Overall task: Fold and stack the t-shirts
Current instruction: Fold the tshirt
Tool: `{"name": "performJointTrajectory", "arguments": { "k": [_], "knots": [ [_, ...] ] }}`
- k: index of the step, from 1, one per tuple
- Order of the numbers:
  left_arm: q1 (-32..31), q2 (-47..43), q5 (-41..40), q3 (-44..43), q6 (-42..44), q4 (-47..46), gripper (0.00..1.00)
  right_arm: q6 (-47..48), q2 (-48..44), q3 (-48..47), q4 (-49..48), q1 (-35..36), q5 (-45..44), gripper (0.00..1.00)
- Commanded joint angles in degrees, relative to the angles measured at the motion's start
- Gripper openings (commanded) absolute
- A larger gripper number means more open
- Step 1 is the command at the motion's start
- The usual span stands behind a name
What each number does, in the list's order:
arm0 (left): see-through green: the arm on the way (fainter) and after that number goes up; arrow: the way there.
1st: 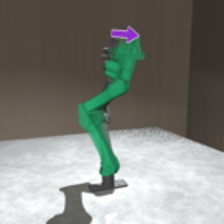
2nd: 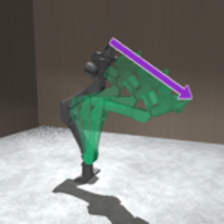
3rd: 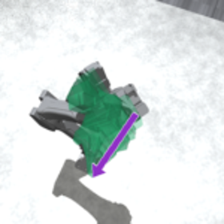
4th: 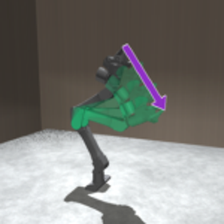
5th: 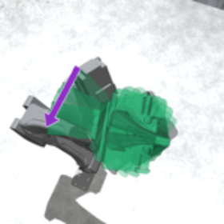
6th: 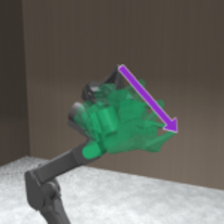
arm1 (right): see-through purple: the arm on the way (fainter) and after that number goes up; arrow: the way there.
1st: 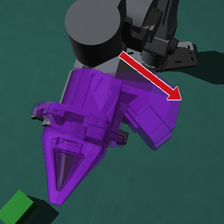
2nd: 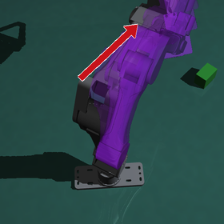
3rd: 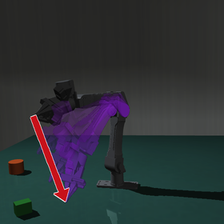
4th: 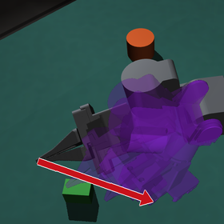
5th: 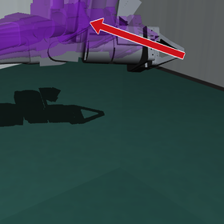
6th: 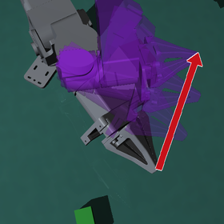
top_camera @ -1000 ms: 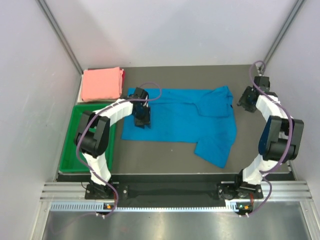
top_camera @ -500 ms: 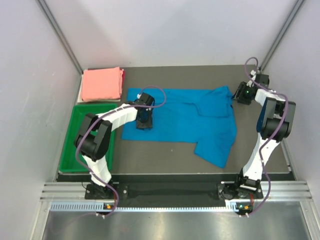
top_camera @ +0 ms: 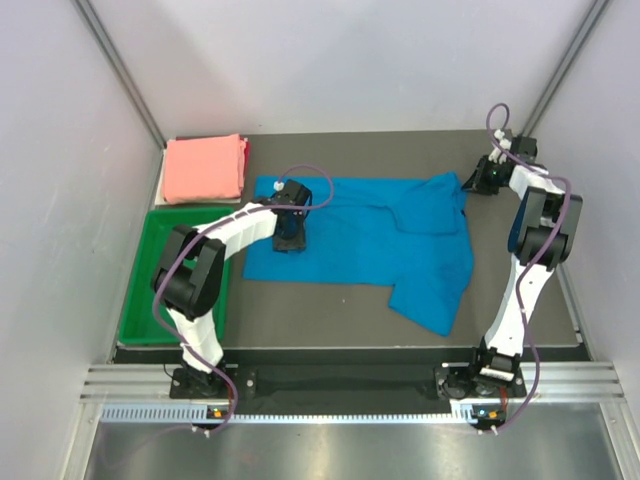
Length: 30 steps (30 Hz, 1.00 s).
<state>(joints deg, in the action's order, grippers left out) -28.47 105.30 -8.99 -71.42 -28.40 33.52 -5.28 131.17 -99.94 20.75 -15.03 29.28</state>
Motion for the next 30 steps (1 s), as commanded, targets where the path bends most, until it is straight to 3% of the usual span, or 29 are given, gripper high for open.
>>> {"name": "performJointTrajectory", "arguments": {
  "k": [1, 2, 11, 23, 27, 30],
  "knots": [
    [-0.10, 1.13, -1.12, -1.62, -0.16, 0.94, 0.43, 2.46, 1.19, -3.24, 2.63, -0.44, 1.04, 0.05],
    [-0.18, 1.40, -0.94, -1.53, -0.42, 0.67, 0.43, 2.55, 1.10, -3.50, 2.71, -0.44, 0.96, 0.00],
    [-0.10, 7.81, -5.76, -3.11, -1.65, -0.12, 0.43, 0.71, 2.15, -7.72, -3.70, 0.17, -0.62, 0.00],
    [0.17, 15.02, -12.80, -9.53, -3.15, 3.13, 0.42, -0.52, 10.15, -21.34, -0.19, 0.44, -2.56, 0.00],
    [0.26, 14.51, -12.54, -11.20, -3.15, 4.36, 0.42, -0.96, 8.59, -21.53, 1.74, 0.52, -4.39, 0.13],
    [0.34, 10.92, -11.84, -12.51, -1.75, 5.24, 0.43, -5.43, 2.37, -18.11, 2.62, 0.44, -8.95, 0.31]
  ]
}}
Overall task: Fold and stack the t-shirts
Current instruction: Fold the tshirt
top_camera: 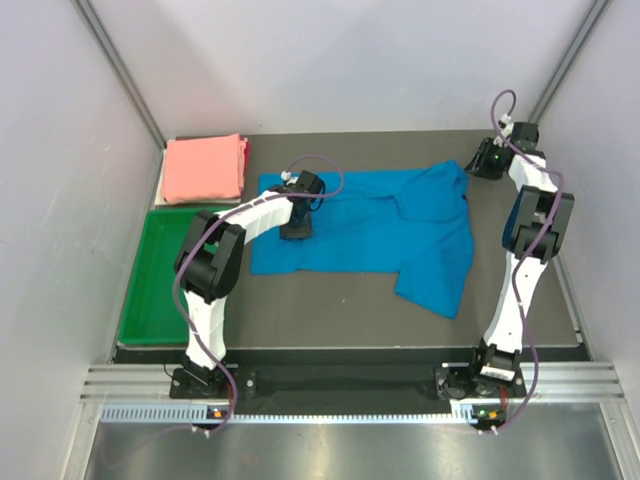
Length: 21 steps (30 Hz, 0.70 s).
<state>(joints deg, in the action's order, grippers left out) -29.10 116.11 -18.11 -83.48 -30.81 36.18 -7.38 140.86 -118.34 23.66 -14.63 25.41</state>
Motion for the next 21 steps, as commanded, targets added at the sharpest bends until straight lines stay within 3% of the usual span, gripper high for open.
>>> {"name": "performJointTrajectory", "arguments": {
  "k": [1, 3, 7, 9, 13, 15, 21],
  "knots": [
    [0.98, -0.97, -1.94, -0.97, 1.27, 3.10, 0.43, -7.26, -9.44, 3.09, 0.24, -0.04, -6.67, 0.42],
    [0.98, -3.69, -0.97, -2.56, 3.47, 4.15, 0.44, -12.55, -16.36, 6.97, 2.35, -0.48, -10.36, 0.48],
    [1.33, -7.74, 1.40, -2.75, 5.75, 7.15, 0.45, -25.55, -28.42, 18.99, 10.51, -0.40, -18.62, 0.51],
    [3.52, -11.06, 6.49, 0.33, 5.67, 6.53, 0.45, -28.47, -35.86, 23.31, 17.19, 0.04, -22.23, 0.50],
    [9.40, -17.84, 19.85, 7.01, 5.93, 2.14, 0.47, -34.53, -49.78, 40.94, 23.61, 1.36, -29.17, 0.50],
    [9.85, -20.47, 18.64, 8.95, 5.76, 1.44, 0.51, -36.56, -56.88, 46.25, 27.92, 1.80, -34.08, 0.49],
    [15.03, -22.77, 17.84, 11.50, -1.26, 4.77, 0.52, -37.80, -68.32, 63.04, 33.21, 4.60, -33.32, 0.45]
  ]
}}
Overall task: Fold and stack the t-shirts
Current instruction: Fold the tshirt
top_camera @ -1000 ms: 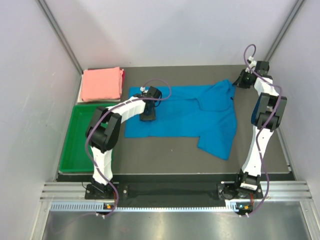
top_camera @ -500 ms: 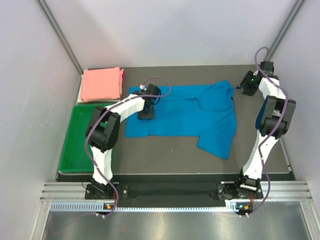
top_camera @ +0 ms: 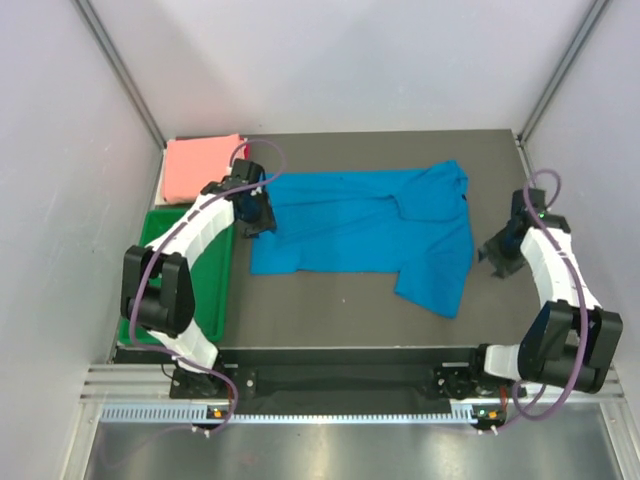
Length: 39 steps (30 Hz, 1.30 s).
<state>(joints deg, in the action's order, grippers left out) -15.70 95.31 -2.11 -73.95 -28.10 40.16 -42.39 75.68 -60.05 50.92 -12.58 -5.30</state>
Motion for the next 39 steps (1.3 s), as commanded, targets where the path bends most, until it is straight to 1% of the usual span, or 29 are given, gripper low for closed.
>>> {"name": "performJointTrajectory", "arguments": {
  "k": [1, 2, 4, 6, 7, 8, 10, 11, 14, 16, 20, 26, 28, 29, 30, 31, 32, 33, 35, 37, 39],
  "knots": [
    [2.16, -2.40, 1.85, 2.41, -4.68, 0.62, 0.52, -3.92, -4.21, 7.81, 5.86, 3.78, -2.61, 0.45],
    [2.34, -3.02, 1.85, 3.11, -6.17, 0.62, 0.51, -4.62, -5.18, 9.15, 5.77, 7.01, -2.52, 0.45],
    [2.34, -4.34, -0.08, 3.29, -8.37, 1.84, 0.50, -7.51, -6.59, 12.13, 5.95, 9.93, -1.82, 0.45],
    [2.34, -6.00, -0.61, 4.78, -12.84, 1.94, 0.49, -9.37, -7.21, 13.73, 5.60, 14.58, -0.68, 0.45],
    [2.34, -6.88, -0.96, 5.83, -14.69, 1.15, 0.49, -10.94, -7.30, 14.78, 5.68, 15.38, -0.68, 0.45],
    [2.34, -8.46, -2.62, 8.01, -19.84, 1.06, 0.49, -11.92, -7.39, 15.14, 6.03, 16.44, -0.85, 0.45],
    [2.34, -9.78, -3.51, 9.96, -24.53, 0.53, 0.46, -13.33, -7.83, 16.02, 6.12, 17.23, -1.47, 0.44],
    [2.26, -10.14, -2.47, 10.93, -27.16, -0.08, 0.46, -13.68, -8.09, 16.19, 6.65, 17.58, -1.73, 0.44],
    [2.17, -10.67, -1.49, 11.63, -31.13, -0.17, 0.45, -15.35, -9.23, 17.07, 7.53, 17.85, -3.66, 0.44],
    [1.91, -10.23, -2.28, 11.90, -34.72, 0.61, 0.45, -16.58, -9.85, 18.91, 6.57, 17.94, -2.70, 0.43],
    [1.29, -8.12, -5.45, 10.85, -38.60, 4.22, 0.43, -19.92, -10.20, 21.29, 6.04, 18.03, -2.61, 0.41],
    [-0.47, -9.44, -7.91, 11.55, -42.30, 2.29, 0.43, -24.05, -10.91, 25.68, 0.59, 18.03, -1.47, 0.40],
    [-0.55, -9.35, -8.43, 11.99, -43.35, 1.85, 0.42, -24.32, -10.20, 27.79, -2.91, 18.03, -0.07, 0.38],
    [-0.56, -9.18, -8.44, 12.25, -43.88, 1.85, 0.41, -24.75, -9.33, 28.32, -3.54, 18.03, 0.37, 0.36],
    [-0.82, -9.35, -8.35, 12.60, -44.58, 2.02, 0.41, -25.28, -8.97, 29.28, -4.06, 18.03, 0.38, 0.29],
    [-1.34, -9.44, -8.78, 13.21, -45.89, 2.55, 0.41, -25.46, -8.80, 29.64, -4.85, 18.03, 0.29, 0.16],
    [-2.13, -10.13, -11.31, 13.39, -46.78, 3.16, 0.42, -25.55, -9.06, 29.73, -4.95, 18.03, -0.14, 0.00],
    [-3.88, -10.49, -13.25, 13.57, -48.00, 4.30, 0.43, -25.81, -9.58, 29.73, -4.69, 18.03, -1.54, 0.00],
    [-5.30, -11.71, -16.42, 14.71, -51.87, 6.06, 0.45, -25.72, -12.03, 29.12, -2.59, 18.03, -3.39, 0.00],
    [-5.92, -13.29, -16.35, 17.51, -54.68, 4.93, 0.46, -25.02, -14.14, 26.57, 1.26, 18.03, -6.90, 0.00],
    [-5.92, -14.18, -16.26, 19.28, -56.97, 3.26, 0.46, -23.62, -17.40, 24.29, 2.78, 18.03, -9.71, 0.00]
  ]
}}
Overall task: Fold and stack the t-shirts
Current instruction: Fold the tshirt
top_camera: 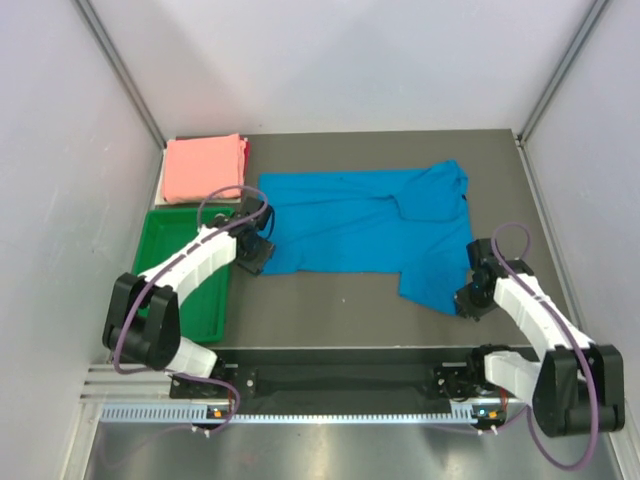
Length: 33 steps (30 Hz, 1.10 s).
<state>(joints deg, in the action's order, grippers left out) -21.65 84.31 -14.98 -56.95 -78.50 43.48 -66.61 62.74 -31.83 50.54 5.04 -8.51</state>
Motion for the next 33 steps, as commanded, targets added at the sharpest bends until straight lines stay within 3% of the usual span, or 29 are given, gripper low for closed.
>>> {"name": "performJointTrajectory", "arguments": {
  "k": [1, 17, 21, 33],
  "knots": [
    [0.03, -3.63, -3.30, 3.41, -8.75, -0.15, 0.47, 0.95, -5.43, -4.63, 4.38, 0.41, -7.39, 0.00],
    [-2.95, 1.46, -7.86, 4.83, -17.47, -1.03, 0.45, 6.40, -11.15, -10.78, 9.40, 0.32, -16.79, 0.00],
    [-5.94, 2.96, -9.19, 4.92, -19.14, -1.03, 0.45, 7.46, -11.59, -11.76, 9.13, 0.41, -16.10, 0.00],
    [-6.83, 6.04, -11.73, 6.23, -23.89, 1.26, 0.45, 8.25, -12.99, -9.91, 6.76, 0.32, -13.02, 0.00]
  ]
}}
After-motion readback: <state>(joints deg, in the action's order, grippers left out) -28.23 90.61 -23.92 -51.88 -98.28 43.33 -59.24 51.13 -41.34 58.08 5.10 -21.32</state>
